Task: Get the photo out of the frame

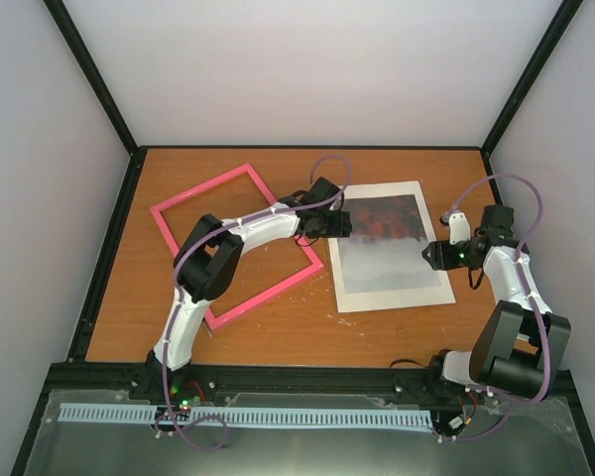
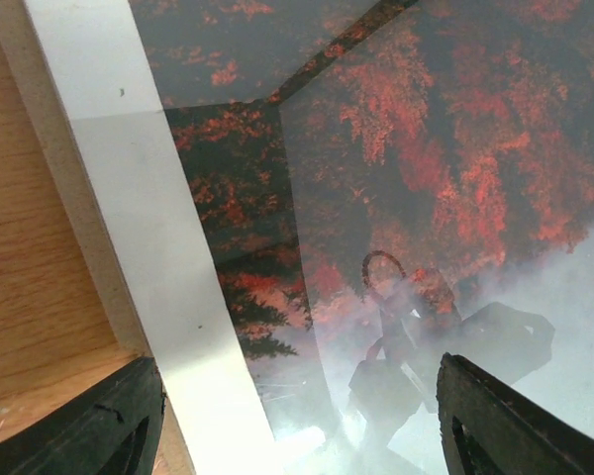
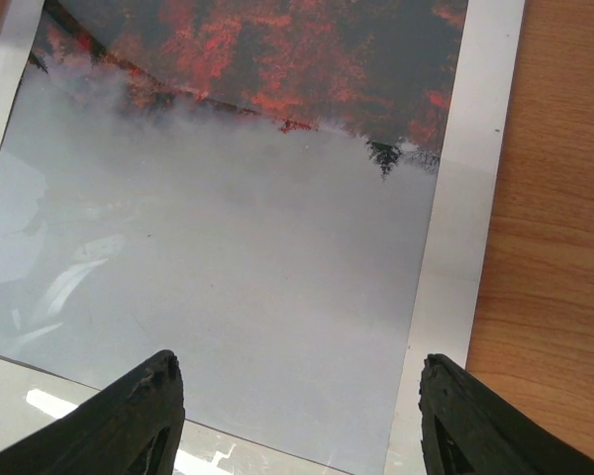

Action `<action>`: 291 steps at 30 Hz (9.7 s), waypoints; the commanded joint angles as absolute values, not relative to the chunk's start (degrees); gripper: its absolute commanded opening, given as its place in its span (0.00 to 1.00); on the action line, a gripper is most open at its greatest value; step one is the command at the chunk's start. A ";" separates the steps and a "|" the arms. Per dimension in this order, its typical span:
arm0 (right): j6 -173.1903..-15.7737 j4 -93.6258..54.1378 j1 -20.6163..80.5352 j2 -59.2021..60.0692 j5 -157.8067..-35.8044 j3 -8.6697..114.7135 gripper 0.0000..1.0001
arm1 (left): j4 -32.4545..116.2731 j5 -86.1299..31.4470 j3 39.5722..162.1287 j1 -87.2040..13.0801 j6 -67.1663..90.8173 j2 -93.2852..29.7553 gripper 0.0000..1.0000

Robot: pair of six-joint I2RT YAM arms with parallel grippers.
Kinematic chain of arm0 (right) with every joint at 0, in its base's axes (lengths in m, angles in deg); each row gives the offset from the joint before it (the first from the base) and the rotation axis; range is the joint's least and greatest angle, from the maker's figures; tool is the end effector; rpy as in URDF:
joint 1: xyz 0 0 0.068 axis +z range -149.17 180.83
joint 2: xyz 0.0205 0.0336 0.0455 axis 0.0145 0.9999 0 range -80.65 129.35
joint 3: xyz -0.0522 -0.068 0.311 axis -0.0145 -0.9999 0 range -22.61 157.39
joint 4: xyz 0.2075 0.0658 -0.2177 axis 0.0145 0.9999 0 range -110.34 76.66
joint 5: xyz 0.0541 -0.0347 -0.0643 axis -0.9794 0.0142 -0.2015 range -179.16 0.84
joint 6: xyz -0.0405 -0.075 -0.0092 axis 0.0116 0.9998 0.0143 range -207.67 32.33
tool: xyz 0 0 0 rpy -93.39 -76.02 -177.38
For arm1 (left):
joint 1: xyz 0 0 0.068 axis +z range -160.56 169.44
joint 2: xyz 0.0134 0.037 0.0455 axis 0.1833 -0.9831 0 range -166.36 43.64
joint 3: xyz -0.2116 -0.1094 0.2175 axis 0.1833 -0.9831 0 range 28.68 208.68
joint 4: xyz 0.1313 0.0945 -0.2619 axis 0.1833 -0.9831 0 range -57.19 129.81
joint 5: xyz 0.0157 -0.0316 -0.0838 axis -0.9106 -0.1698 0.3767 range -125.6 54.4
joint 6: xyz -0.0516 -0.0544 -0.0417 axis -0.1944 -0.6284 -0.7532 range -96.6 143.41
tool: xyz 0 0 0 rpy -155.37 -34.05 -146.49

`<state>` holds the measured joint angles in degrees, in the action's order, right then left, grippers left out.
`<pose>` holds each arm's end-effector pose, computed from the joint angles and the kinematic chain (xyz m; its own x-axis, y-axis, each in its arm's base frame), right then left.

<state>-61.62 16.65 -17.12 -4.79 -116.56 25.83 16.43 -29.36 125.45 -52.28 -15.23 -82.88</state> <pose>0.2891 -0.0571 0.2098 -0.8080 -0.1481 -0.5703 -0.3009 0.9359 0.1832 0.4290 -0.3934 0.1536 -0.9099 -0.0204 -0.4144 0.1819 0.8780 -0.4427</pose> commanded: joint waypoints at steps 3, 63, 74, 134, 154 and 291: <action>-61.95 15.95 -16.84 -4.57 -117.20 25.38 0.64 | 17.19 -28.53 128.25 -51.92 -16.22 -84.34 0.75; -61.88 15.65 -16.83 -2.03 -116.65 25.49 0.64 | 20.12 -19.84 138.08 -57.79 -16.52 -94.62 0.74; -61.68 15.70 -16.84 -2.06 -116.76 25.46 0.64 | 18.68 -20.05 141.55 -58.99 -14.89 -95.59 0.74; -54.20 17.03 -6.94 17.94 -116.54 27.29 0.35 | 21.19 -5.93 130.18 -44.75 -19.68 -89.54 0.46; -54.25 17.30 -6.97 18.67 -116.58 27.66 0.36 | 19.78 -10.22 130.43 -44.51 -22.04 -91.22 0.47; -56.49 26.56 -12.97 -26.43 -155.27 27.49 0.58 | 28.25 0.46 146.94 -50.55 -10.00 -64.69 0.01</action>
